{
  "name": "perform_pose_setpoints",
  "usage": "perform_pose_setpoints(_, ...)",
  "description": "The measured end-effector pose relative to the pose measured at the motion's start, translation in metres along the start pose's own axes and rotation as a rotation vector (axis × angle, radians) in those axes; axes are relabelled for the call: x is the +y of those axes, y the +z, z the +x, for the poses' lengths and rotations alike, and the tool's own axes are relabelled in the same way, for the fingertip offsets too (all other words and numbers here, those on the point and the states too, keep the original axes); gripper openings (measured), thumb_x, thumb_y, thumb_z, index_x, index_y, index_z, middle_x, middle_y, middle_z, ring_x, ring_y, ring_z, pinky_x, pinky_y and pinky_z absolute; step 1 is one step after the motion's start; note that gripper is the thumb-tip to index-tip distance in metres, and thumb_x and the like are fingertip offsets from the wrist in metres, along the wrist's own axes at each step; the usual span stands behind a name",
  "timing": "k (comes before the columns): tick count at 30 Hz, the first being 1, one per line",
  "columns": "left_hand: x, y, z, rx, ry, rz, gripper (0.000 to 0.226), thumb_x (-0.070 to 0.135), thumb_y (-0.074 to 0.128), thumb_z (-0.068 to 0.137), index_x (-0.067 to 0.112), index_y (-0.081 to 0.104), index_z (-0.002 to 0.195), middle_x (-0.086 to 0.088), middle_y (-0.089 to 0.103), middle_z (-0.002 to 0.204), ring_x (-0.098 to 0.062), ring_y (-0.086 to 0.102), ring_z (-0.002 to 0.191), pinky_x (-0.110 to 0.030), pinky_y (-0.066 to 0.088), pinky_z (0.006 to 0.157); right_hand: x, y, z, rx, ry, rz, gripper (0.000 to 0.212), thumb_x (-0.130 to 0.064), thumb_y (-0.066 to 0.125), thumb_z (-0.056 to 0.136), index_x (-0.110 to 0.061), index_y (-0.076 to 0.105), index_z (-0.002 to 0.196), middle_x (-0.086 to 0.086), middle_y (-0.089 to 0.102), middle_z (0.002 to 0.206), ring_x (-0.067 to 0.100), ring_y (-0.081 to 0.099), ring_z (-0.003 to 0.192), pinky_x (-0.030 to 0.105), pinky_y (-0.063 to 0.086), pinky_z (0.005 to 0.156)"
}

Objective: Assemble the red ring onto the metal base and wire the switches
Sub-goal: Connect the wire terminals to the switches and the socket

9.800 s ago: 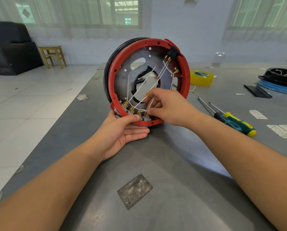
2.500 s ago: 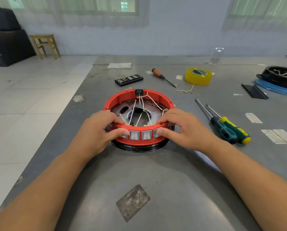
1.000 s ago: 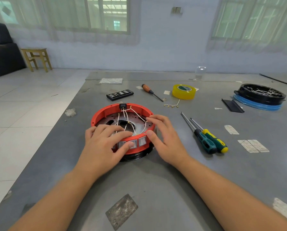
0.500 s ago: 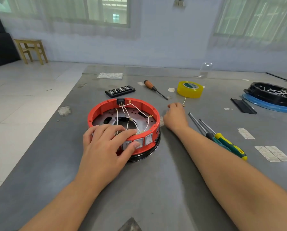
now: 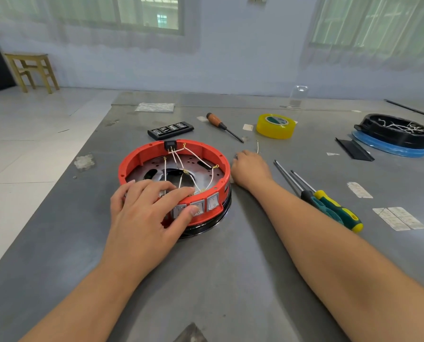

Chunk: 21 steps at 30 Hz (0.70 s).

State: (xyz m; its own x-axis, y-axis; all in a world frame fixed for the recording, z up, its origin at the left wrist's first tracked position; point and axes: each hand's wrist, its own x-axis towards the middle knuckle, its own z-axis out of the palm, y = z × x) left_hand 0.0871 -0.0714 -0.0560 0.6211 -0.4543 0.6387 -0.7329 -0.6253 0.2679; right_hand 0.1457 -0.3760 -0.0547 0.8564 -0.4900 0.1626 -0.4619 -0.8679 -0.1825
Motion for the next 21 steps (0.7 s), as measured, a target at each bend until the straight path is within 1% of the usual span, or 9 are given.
perform_pose_setpoints(2, 0.0, -0.002, -0.001, -0.004, -0.007, 0.003, 0.044, 0.063, 0.047, 0.097, 0.04, 0.076, 0.12, 0.011, 0.068, 0.118, -0.018, 0.055, 0.12, -0.045, 0.027, 0.113, 0.001, -0.001, -0.018, 0.02, -0.057, 0.027, 0.04, -0.023, 0.035, 0.105, -0.006, 0.06, 0.132, 0.016, 0.057, 0.137, 0.036, 0.049, 0.128, 0.042, 0.039, 0.108)
perform_pose_setpoints(4, 0.0, -0.005, -0.002, -0.012, -0.02, 0.002, 0.045, 0.063, 0.046, 0.097, 0.039, 0.075, 0.121, 0.01, 0.068, 0.118, -0.02, 0.056, 0.123, -0.047, 0.027, 0.116, 0.002, -0.004, -0.041, 0.05, -0.104, 0.047, 0.039, -0.022, 0.038, 0.104, -0.011, 0.063, 0.132, 0.014, 0.058, 0.136, 0.036, 0.05, 0.126, 0.041, 0.041, 0.107)
perform_pose_setpoints(6, 0.0, -0.008, -0.003, -0.019, -0.037, 0.009, 0.046, 0.063, 0.045, 0.097, 0.039, 0.076, 0.122, 0.01, 0.068, 0.119, -0.022, 0.058, 0.124, -0.047, 0.025, 0.119, 0.004, -0.008, -0.069, 0.094, -0.152, 0.062, 0.038, -0.023, 0.041, 0.104, -0.018, 0.066, 0.131, 0.01, 0.06, 0.134, 0.035, 0.051, 0.122, 0.042, 0.042, 0.105)
perform_pose_setpoints(8, 0.002, -0.011, -0.005, -0.023, -0.052, 0.015, 0.047, 0.063, 0.045, 0.097, 0.038, 0.076, 0.121, 0.009, 0.069, 0.118, -0.023, 0.058, 0.125, -0.047, 0.024, 0.12, 0.007, -0.014, -0.097, 0.124, -0.204, 0.092, 0.035, -0.023, 0.044, 0.104, -0.02, 0.07, 0.127, 0.008, 0.063, 0.128, 0.035, 0.052, 0.115, 0.042, 0.043, 0.101)
perform_pose_setpoints(12, 0.004, -0.017, -0.01, -0.03, -0.066, 0.024, 0.047, 0.063, 0.044, 0.097, 0.038, 0.076, 0.121, 0.009, 0.07, 0.117, -0.023, 0.058, 0.125, -0.047, 0.024, 0.12, 0.012, -0.028, -0.151, 0.12, -0.302, 0.166, 0.029, -0.019, 0.052, 0.102, -0.022, 0.075, 0.121, 0.003, 0.067, 0.117, 0.032, 0.055, 0.107, 0.038, 0.044, 0.097)
perform_pose_setpoints(15, 0.006, -0.021, -0.011, -0.045, -0.073, 0.023, 0.048, 0.064, 0.044, 0.097, 0.038, 0.076, 0.123, 0.008, 0.071, 0.116, -0.022, 0.057, 0.125, -0.047, 0.023, 0.12, 0.019, -0.034, -0.181, 0.123, -0.356, 0.19, 0.026, -0.018, 0.055, 0.101, -0.022, 0.077, 0.115, 0.0, 0.068, 0.113, 0.028, 0.058, 0.104, 0.035, 0.046, 0.094)
perform_pose_setpoints(17, 0.006, -0.023, -0.01, -0.053, -0.073, 0.018, 0.05, 0.064, 0.043, 0.097, 0.037, 0.076, 0.123, 0.009, 0.071, 0.115, -0.021, 0.057, 0.124, -0.047, 0.023, 0.119, 0.02, -0.037, -0.189, 0.116, -0.359, 0.235, 0.023, -0.019, 0.058, 0.1, -0.022, 0.076, 0.115, -0.002, 0.066, 0.113, 0.024, 0.058, 0.106, 0.029, 0.045, 0.093)
perform_pose_setpoints(19, 0.007, -0.024, -0.01, -0.063, -0.067, 0.017, 0.051, 0.064, 0.042, 0.097, 0.037, 0.075, 0.125, 0.008, 0.071, 0.116, -0.022, 0.056, 0.125, -0.047, 0.023, 0.119, 0.022, -0.041, -0.189, 0.135, -0.298, 0.311, 0.02, -0.024, 0.061, 0.098, -0.022, 0.072, 0.115, -0.003, 0.062, 0.112, 0.019, 0.057, 0.107, 0.025, 0.043, 0.09)
perform_pose_setpoints(21, 0.007, -0.025, -0.01, -0.072, -0.066, 0.019, 0.053, 0.064, 0.041, 0.097, 0.036, 0.074, 0.126, 0.007, 0.071, 0.118, -0.022, 0.055, 0.126, -0.047, 0.022, 0.119, 0.026, -0.044, -0.183, 0.17, -0.193, 0.33, 0.021, -0.033, 0.061, 0.098, -0.021, 0.065, 0.115, -0.002, 0.056, 0.113, 0.02, 0.057, 0.106, 0.031, 0.046, 0.089)
